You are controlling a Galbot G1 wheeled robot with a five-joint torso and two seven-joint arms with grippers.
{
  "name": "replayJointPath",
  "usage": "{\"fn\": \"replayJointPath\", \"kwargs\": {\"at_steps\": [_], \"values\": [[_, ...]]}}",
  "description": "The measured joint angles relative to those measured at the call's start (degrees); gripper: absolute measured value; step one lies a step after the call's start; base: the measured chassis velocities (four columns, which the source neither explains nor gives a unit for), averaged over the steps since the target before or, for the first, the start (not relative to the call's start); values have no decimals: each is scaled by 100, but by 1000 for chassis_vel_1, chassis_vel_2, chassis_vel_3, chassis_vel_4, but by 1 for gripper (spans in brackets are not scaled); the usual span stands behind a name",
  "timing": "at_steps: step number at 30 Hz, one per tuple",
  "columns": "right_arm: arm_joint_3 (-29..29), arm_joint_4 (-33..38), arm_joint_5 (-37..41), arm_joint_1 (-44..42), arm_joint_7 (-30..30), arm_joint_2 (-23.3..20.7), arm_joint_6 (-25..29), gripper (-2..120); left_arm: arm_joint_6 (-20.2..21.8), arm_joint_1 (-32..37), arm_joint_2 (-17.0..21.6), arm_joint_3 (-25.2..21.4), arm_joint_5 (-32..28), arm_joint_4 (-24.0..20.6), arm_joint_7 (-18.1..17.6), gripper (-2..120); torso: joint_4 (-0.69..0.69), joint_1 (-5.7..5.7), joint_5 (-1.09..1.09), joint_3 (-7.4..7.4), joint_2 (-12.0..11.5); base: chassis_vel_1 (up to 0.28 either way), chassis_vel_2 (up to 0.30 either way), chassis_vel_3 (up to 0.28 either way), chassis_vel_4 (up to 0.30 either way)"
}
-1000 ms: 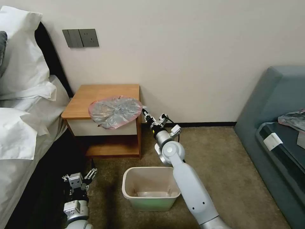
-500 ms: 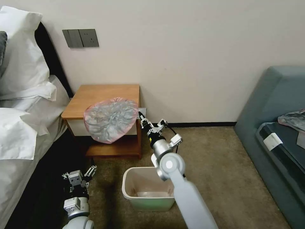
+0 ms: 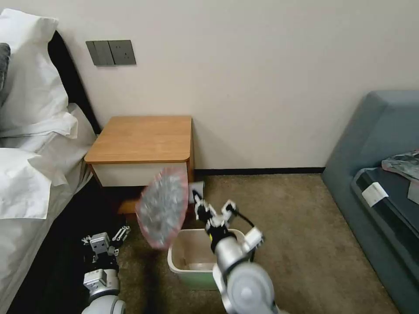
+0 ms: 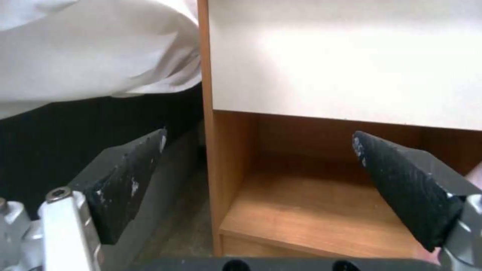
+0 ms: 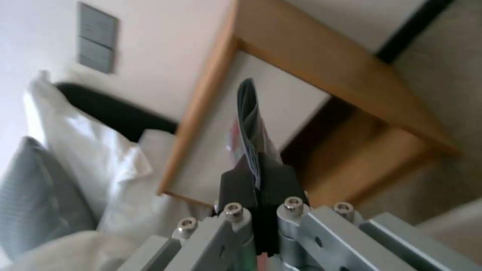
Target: Pick up the garbage bag from the table and place it over the trash can.
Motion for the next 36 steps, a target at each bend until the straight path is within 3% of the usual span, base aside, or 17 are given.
{"fn": "replayJointPath", "kwargs": {"at_steps": [5, 14, 36], "values": [[-136, 176, -357, -270, 281, -198, 16, 0, -8, 2, 16, 16, -1, 0, -1, 98, -1, 0, -2, 0, 0, 0, 0, 0, 0], [-316, 325, -275, -365, 644, -487, -552, 0, -51, 65, 19, 6, 15, -16, 0, 98, -1, 0, -1, 0, 0, 0, 0, 0, 0], [-162, -108, -724, -443, 956, -515, -1025, 0, -29, 39, 151, 145, 5, 29, -13, 98, -2, 0, -1, 0, -1, 0, 0, 0, 0]]}}
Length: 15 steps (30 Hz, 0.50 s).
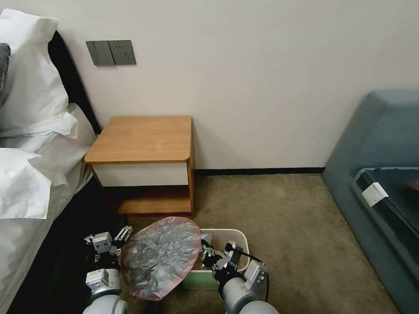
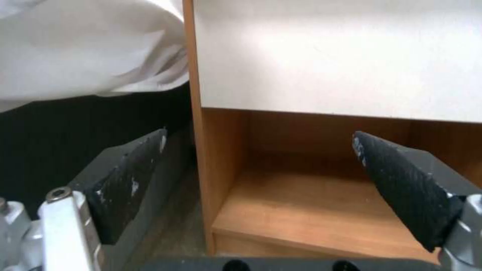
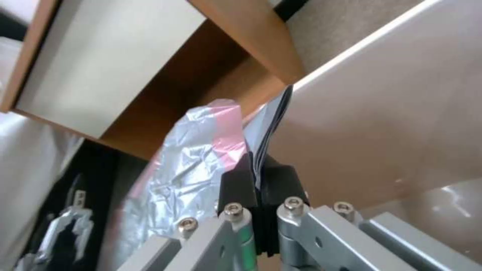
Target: Pick up the garbage bag from the table and place it over the trash can.
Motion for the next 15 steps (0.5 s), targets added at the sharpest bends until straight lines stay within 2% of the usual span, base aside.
{"fn": "replayJointPath", "kwargs": {"at_steps": [12, 15], "values": [[145, 30, -260, -111, -46, -113, -104, 0, 42, 6, 189, -42, -88, -61, 8, 98, 0, 0, 0, 0, 0, 0, 0, 0, 0], [231, 95, -313, -144, -74, -180, -178, 6, 50, -11, 190, -22, -88, -59, 8, 98, 0, 0, 0, 0, 0, 0, 0, 0, 0]]}}
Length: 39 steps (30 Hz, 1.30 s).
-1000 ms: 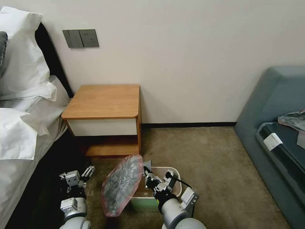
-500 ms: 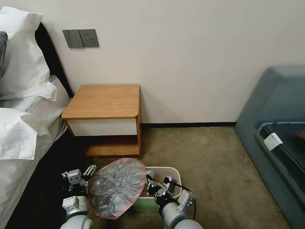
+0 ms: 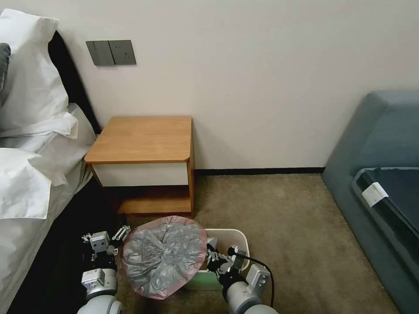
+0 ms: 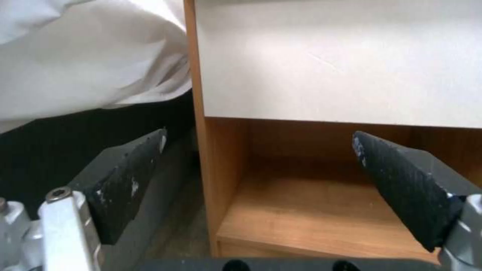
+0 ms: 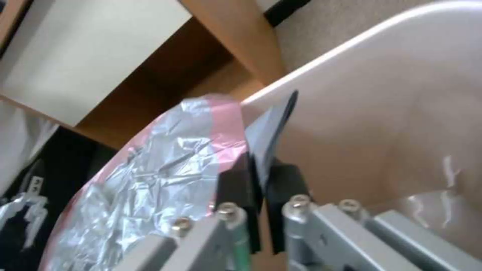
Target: Pick up the garbage bag from the table and place it over the trash can.
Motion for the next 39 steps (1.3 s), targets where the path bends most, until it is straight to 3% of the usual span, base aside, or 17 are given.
{"fn": "replayJointPath", "kwargs": {"at_steps": [13, 15, 17, 20, 22, 23, 26, 27, 29, 30, 31, 32, 33, 35, 36, 37, 39], "values": [[469, 450, -215, -161, -10, -405, -663, 55, 125, -126, 94, 52, -57, -146, 1, 98, 0, 0, 0, 0, 0, 0, 0, 0, 0], [503, 477, -252, -177, -16, -426, -680, 57, 134, -120, 117, 52, -70, -170, 1, 98, 0, 0, 0, 0, 0, 0, 0, 0, 0], [698, 618, -411, -261, -70, -484, -697, 70, 153, -83, 199, 39, -119, -253, 14, 98, 0, 0, 0, 0, 0, 0, 0, 0, 0], [818, 700, -477, -311, -91, -498, -696, 76, 169, -56, 237, 34, -151, -305, 19, 98, 0, 0, 0, 0, 0, 0, 0, 0, 0], [1179, 899, -665, -452, -191, -491, -619, 89, 301, 42, 339, 30, -396, -541, 41, 99, 0, 0, -1, 0, 0, 0, 0, 0, 0], [1179, 899, -665, -452, -191, -491, -619, 89, 301, 42, 339, 30, -396, -541, 41, 99, 0, 0, -1, 0, 0, 0, 0, 0, 0], [1715, 901, -1221, -521, -353, -272, -197, 99, 960, 347, 489, 59, -1634, -1349, 399, 99, 0, 0, -1, 0, 0, 0, 0, 0, 0], [1715, 901, -1221, -521, -353, -272, -197, 99, 960, 347, 489, 59, -1634, -1349, 399, 99, 0, 0, -1, 0, 0, 0, 0, 0, 0], [1880, 795, -1465, -520, -363, -38, 45, 100, 1727, 639, 620, 68, -2808, -2128, 947, 99, -1, 0, 3, 0, 0, 0, 0, 0, 0], [1880, 795, -1465, -520, -363, -38, 45, 100, 1727, 639, 620, 68, -2808, -2128, 947, 99, -1, 0, 3, 0, 0, 0, 0, 0, 0], [1920, 761, -1499, -545, -363, 100, 104, 100, 2294, 801, 687, 65, -3502, -2619, 1325, 100, 2, 0, -1, 0, 0, 0, 0, 0, 0], [1922, 719, -1538, -580, -367, 217, 160, 100, 2561, 891, 730, 85, -3845, -2934, 1576, 100, -1, 0, 4, -1, 0, 0, 0, 0, 0], [1922, 719, -1538, -580, -367, 217, 160, 100, 2561, 891, 730, 85, -3845, -2934, 1576, 100, -1, 0, 4, -1, 0, 0, 0, 0, 0], [1887, 634, -1631, -666, -414, 388, 263, 100, 2611, 1005, 788, 186, -3898, -3177, 2075, 100, 0, 0, -1, 0, 0, 0, 0, 0, 0], [1887, 634, -1631, -666, -414, 388, 263, 100, 2611, 1005, 788, 186, -3898, -3177, 2075, 100, 0, 0, -1, 0, 0, 0, 0, 0, 0], [1865, 611, -1663, -692, -442, 460, 300, 100, 2503, 1025, 803, 213, -3718, -3173, 2364, 100, 0, 0, 1, 0, 0, 0, 0, 0, 0], [1847, 595, -1688, -711, -446, 515, 337, 100, 2379, 1038, 812, 239, -3553, -3124, 2576, 100, -1, 0, 0, 0, 0, 0, 0, 0, 0]]}}
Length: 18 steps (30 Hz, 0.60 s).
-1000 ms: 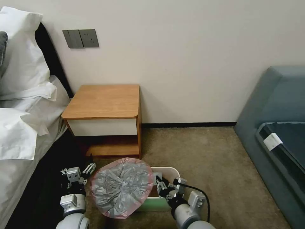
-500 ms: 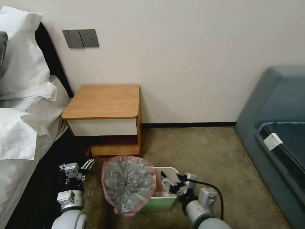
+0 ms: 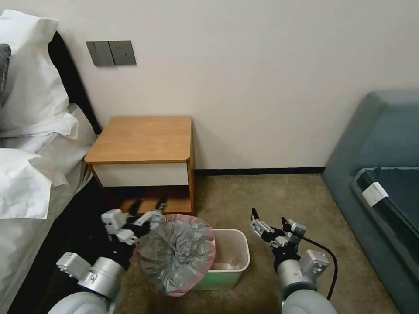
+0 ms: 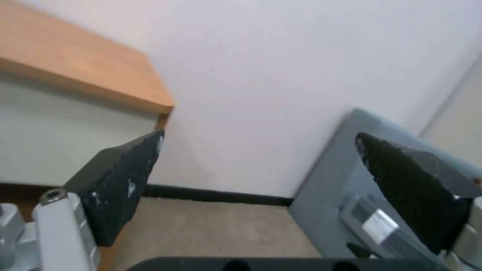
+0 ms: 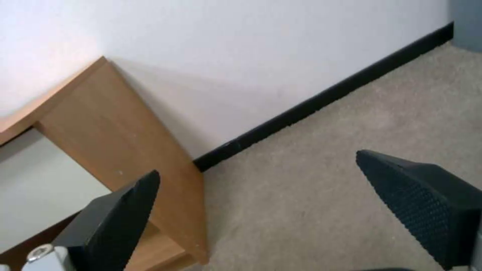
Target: Pick up the garbage bag from the table and place it over the trash can.
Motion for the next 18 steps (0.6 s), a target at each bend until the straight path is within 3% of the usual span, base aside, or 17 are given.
{"fn": "replayJointPath", "kwargs": {"at_steps": [5, 7, 8, 11, 12, 14, 18], "values": [[-22, -7, -56, -10, 15, 125, 113, 100, 93, -4, -52, 151, 396, 181, -296, 98, 1, 0, -1, 0, 0, 0, 0, 0, 0], [-44, 0, -84, -21, 24, 149, 154, 100, 159, -2, -133, 300, 845, 325, -754, 99, 0, 0, 0, 1, 0, 0, 0, 0, 0], [-44, 0, -84, -21, 24, 149, 154, 100, 159, -2, -133, 300, 845, 325, -754, 99, 0, 0, 0, 1, 0, 0, 0, 0, 0], [-89, 3, -141, -26, 32, 175, 210, 100, 598, 93, -240, 474, 1418, 381, -1399, 100, 1, 0, 0, 1, 0, 0, 0, 0, 0], [-89, 3, -141, -26, 32, 175, 210, 100, 598, 93, -240, 474, 1418, 381, -1399, 100, 1, 0, 0, 1, 0, 0, 0, 0, 0], [-116, -3, -168, -18, 37, 196, 238, 100, 1198, 118, -291, 562, 1467, 289, -1790, 100, 1, 0, 0, 1, 0, 0, 0, 0, 0], [-131, -33, -196, -5, 41, 213, 275, 100, 1472, 105, -335, 578, 1480, 264, -1988, 99, 1, 0, 0, 1, 0, 0, 0, 0, 0]]}}
